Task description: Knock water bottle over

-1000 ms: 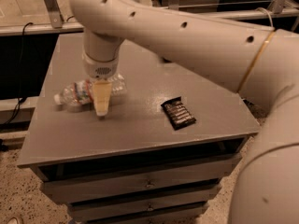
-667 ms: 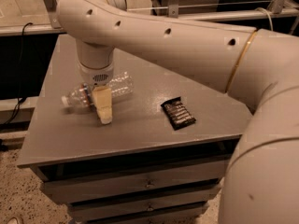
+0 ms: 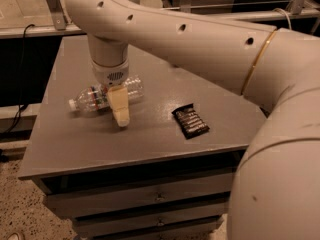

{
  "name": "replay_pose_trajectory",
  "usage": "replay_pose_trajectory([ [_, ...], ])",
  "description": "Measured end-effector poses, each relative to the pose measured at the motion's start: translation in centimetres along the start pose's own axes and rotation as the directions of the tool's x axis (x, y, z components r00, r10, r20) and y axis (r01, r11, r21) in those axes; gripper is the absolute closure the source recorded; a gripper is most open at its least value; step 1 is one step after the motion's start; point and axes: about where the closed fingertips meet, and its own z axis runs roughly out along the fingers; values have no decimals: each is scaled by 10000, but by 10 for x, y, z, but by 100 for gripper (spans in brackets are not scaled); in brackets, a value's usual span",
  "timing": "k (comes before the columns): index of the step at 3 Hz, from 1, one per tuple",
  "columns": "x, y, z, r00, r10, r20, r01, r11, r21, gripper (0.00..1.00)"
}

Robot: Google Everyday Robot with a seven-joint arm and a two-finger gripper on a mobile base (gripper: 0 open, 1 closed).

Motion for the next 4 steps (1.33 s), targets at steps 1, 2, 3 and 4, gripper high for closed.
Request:
replay_pose_trajectory([
  [1,33,-12,-26,9976,557,408,-552,9984,-138,0],
  [2,66,-17,-55,9846,1292,1177,-1275,9916,-222,0],
  [3,90,-12,-66,9658,1904,1760,-1845,9816,-499,0],
  [4,107,-11,-71,9446,2406,2232,-2328,9706,-607,0],
])
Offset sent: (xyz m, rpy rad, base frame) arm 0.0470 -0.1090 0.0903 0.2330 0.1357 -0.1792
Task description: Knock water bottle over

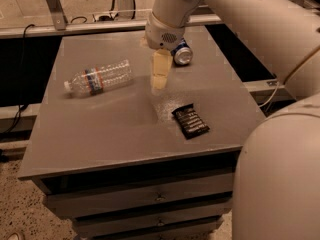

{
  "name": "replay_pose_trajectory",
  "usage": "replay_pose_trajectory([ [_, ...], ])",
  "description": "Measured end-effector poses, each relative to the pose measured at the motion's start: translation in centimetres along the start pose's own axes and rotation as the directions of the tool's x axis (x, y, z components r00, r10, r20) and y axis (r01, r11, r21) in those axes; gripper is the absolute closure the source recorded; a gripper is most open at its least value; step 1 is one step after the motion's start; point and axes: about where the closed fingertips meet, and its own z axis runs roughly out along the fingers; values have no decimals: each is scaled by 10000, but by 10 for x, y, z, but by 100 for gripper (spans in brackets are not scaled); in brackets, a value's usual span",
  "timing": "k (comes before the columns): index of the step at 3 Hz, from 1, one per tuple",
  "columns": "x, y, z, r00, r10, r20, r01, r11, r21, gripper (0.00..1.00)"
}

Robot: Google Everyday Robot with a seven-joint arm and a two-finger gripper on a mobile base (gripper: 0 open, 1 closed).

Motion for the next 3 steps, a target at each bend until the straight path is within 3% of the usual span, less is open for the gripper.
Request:
replay_pose_trajectory([
  [1,20,-6,-20,9948,477,899,-509,9982,329,0],
  [2,37,-9,-53,9777,790,1946,-971,9916,856,0],
  [3,37,-9,-53,9777,790,1947,-971,9916,856,0],
])
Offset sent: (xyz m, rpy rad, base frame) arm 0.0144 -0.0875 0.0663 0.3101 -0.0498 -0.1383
